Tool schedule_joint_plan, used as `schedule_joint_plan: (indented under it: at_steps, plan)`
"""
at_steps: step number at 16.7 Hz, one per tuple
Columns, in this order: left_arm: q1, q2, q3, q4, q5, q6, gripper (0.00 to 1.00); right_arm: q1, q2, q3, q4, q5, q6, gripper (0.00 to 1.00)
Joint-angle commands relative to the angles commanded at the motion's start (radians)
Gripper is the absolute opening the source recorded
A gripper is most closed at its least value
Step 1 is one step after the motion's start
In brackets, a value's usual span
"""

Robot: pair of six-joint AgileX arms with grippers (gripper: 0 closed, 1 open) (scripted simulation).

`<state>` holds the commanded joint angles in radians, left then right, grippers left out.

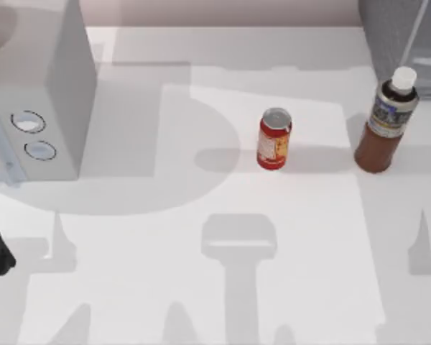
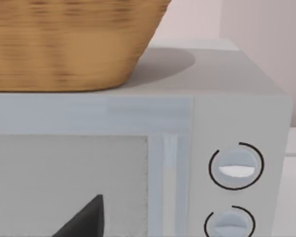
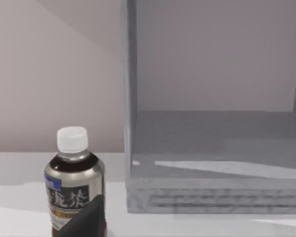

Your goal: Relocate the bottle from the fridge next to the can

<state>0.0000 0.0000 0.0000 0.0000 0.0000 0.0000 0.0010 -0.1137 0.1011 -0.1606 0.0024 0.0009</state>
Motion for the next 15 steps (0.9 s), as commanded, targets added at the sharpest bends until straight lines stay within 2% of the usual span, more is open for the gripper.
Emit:
schedule_joint_plan:
  at_steps: [11, 15]
  plan:
    - [0.000, 0.000, 0.000, 0.000, 0.000, 0.000, 1.00, -0.002, -0.495, 0.406, -0.955, -0.003, -0.006, 1.00]
    - [0.000, 0.000, 0.000, 0.000, 0.000, 0.000, 1.00, -0.004, -0.630, 0.516, -1.211, -0.003, -0.010, 1.00]
